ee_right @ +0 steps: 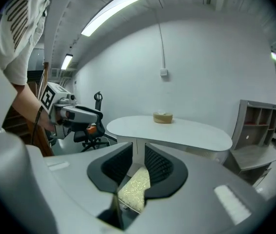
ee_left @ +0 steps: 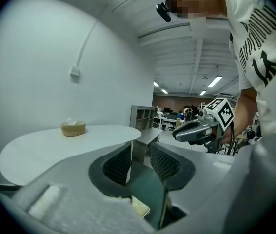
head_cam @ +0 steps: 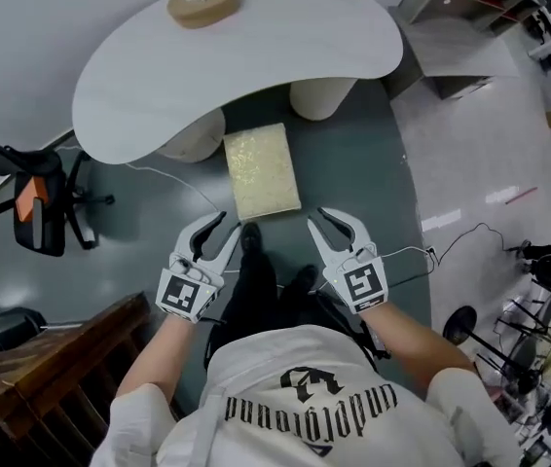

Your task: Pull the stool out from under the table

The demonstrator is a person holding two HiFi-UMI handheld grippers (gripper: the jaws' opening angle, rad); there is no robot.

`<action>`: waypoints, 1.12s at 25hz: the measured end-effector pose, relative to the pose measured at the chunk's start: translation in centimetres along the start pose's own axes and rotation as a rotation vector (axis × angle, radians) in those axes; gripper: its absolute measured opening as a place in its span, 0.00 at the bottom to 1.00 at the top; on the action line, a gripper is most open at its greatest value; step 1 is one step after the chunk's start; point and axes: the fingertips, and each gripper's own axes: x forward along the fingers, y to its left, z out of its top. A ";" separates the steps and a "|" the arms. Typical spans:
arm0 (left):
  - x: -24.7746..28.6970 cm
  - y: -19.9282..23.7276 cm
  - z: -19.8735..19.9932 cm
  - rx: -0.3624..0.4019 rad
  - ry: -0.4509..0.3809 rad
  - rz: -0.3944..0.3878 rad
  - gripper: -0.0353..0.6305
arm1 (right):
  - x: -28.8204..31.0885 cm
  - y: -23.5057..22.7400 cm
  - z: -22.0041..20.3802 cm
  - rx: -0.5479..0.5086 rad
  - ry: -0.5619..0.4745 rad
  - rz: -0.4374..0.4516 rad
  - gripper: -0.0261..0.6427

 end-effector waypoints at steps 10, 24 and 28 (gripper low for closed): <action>-3.1 -2.1 6.8 0.019 -0.112 0.053 0.06 | -5.5 0.5 6.1 -0.005 -0.114 -0.107 0.04; -7.9 -11.4 10.3 0.036 -0.115 0.035 0.06 | -15.4 3.2 7.9 -0.005 -0.175 -0.046 0.04; -10.9 -13.5 10.5 0.014 -0.115 0.074 0.06 | -17.3 4.6 6.9 -0.004 -0.159 0.003 0.04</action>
